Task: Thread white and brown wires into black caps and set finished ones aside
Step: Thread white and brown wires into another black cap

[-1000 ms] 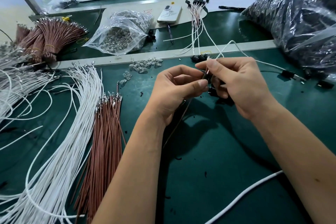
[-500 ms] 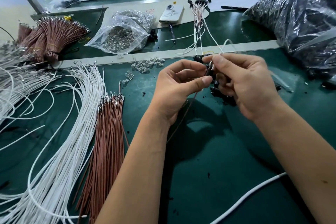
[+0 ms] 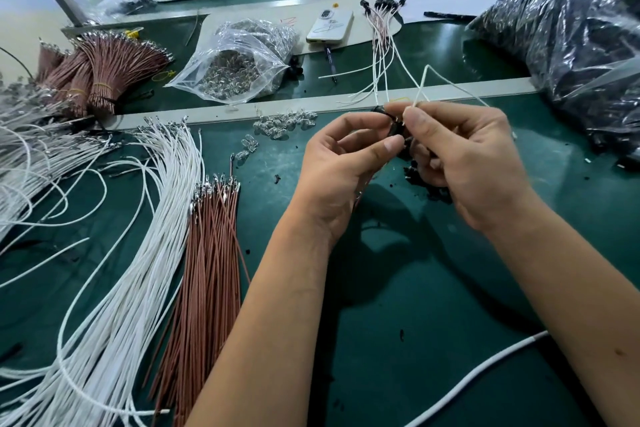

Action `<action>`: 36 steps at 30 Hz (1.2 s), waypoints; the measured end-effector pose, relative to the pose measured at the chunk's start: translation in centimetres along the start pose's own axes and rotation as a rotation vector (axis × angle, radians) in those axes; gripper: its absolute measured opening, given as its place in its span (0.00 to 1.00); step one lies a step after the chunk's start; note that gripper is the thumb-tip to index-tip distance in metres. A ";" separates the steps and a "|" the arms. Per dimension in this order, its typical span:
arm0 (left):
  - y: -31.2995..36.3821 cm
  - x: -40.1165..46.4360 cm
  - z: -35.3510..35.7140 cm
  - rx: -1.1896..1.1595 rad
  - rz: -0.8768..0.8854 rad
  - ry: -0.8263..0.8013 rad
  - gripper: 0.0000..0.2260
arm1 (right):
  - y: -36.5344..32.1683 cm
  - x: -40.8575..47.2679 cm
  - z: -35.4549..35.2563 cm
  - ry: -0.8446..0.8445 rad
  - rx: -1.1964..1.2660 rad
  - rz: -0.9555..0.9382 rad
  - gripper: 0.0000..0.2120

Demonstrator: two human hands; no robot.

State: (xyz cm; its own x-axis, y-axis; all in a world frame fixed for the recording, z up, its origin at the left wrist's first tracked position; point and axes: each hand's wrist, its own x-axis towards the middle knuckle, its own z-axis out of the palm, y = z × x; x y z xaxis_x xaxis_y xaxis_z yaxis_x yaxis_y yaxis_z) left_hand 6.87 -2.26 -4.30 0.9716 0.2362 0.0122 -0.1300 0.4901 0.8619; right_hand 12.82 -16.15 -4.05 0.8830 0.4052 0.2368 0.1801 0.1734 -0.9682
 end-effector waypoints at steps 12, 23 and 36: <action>0.1 0.3 0.0 -0.169 -0.011 0.097 0.10 | 0.6 -0.5 0.6 -0.038 -0.331 -0.180 0.04; 2.2 0.4 -1.3 -0.398 0.082 0.098 0.09 | -0.9 -0.9 0.2 -0.597 -0.414 -0.041 0.07; 1.6 0.4 -1.3 -0.172 -0.019 0.158 0.13 | -0.6 -1.2 0.8 -0.436 -0.209 0.310 0.09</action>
State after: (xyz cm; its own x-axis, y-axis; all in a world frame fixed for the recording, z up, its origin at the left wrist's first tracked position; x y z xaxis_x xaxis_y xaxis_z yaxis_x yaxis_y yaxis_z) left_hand 6.84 -0.27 -3.54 0.9330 0.3474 -0.0943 -0.1570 0.6285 0.7618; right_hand 11.34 -16.00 -3.71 0.6562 0.7489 -0.0923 0.0625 -0.1759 -0.9824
